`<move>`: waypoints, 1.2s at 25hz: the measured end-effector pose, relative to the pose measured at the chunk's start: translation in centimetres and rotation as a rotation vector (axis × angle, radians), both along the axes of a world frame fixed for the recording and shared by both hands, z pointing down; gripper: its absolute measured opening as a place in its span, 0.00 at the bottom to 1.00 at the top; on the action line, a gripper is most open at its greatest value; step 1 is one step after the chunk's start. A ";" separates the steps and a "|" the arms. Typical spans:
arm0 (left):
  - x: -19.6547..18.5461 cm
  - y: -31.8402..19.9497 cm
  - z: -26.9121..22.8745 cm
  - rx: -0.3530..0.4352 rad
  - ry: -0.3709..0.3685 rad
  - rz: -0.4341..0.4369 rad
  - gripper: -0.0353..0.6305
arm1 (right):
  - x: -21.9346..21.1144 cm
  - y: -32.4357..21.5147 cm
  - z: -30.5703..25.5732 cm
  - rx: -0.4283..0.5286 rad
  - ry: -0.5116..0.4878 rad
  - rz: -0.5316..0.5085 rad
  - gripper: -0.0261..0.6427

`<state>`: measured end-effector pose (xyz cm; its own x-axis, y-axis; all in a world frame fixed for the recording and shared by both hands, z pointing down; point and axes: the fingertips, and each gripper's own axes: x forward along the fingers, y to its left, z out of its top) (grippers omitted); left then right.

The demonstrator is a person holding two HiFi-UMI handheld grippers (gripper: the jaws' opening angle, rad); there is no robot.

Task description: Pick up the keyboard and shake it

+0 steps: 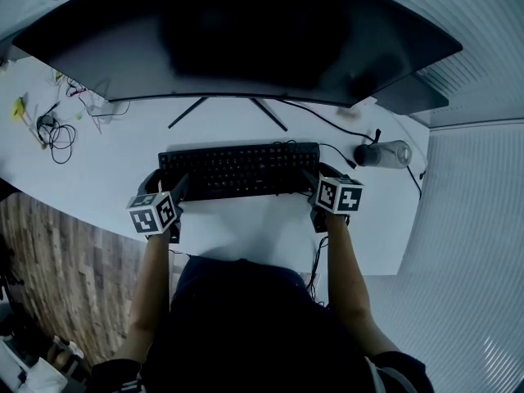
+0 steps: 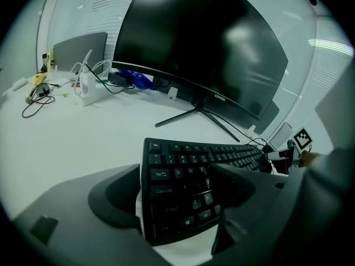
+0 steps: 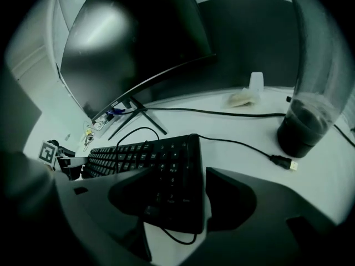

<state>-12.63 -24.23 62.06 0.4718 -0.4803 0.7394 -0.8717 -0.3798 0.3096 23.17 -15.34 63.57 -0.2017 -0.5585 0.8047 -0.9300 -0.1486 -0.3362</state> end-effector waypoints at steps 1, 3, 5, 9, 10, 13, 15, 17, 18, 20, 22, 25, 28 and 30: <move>-0.2 0.1 -0.4 0.010 -0.006 -0.009 0.61 | 0.3 0.2 -0.7 0.018 0.033 0.029 0.46; -0.5 0.6 -1.6 0.048 -0.034 -0.011 0.61 | 1.0 0.8 -2.8 0.079 0.096 0.081 0.46; -0.3 1.4 -3.6 0.117 -0.075 0.016 0.60 | 1.0 1.6 -5.4 0.158 0.120 0.097 0.46; 2.1 2.8 -9.9 0.297 -0.035 0.046 0.37 | -1.0 2.1 -11.0 0.327 0.152 0.094 0.14; 2.9 2.9 -11.6 0.342 -0.014 0.047 0.30 | -1.7 1.6 -12.5 0.376 0.155 0.084 0.12; 5.1 3.1 -16.9 0.473 0.036 0.059 0.12 | -4.0 0.1 -17.7 0.526 0.171 0.021 0.10; 6.0 3.5 -20.5 0.558 0.062 0.063 0.09 | -5.1 -0.3 -21.5 0.628 0.208 -0.022 0.09; 6.8 4.0 -24.0 0.638 0.083 0.063 0.09 | -5.8 -0.5 -25.5 0.730 0.253 -0.048 0.09; 7.2 4.3 -25.7 0.675 0.094 0.062 0.09 | -6.0 -0.5 -27.5 0.781 0.276 -0.054 0.09; 7.7 4.9 -29.2 0.747 0.115 0.056 0.09 | -6.4 -0.1 -31.7 0.879 0.321 -0.059 0.09; 8.0 5.4 -32.8 0.820 0.129 0.042 0.09 | -6.7 0.5 -35.7 0.970 0.366 -0.056 0.08; 8.1 6.4 -37.4 0.916 0.140 0.026 0.09 | -7.1 1.6 -40.0 1.064 0.426 -0.051 0.08; 8.3 7.5 -39.4 0.957 0.150 0.024 0.09 | -7.4 2.7 -41.3 1.089 0.433 -0.052 0.08; 8.6 8.2 -39.7 0.957 0.160 0.027 0.09 | -7.6 3.2 -41.3 1.086 0.412 -0.052 0.08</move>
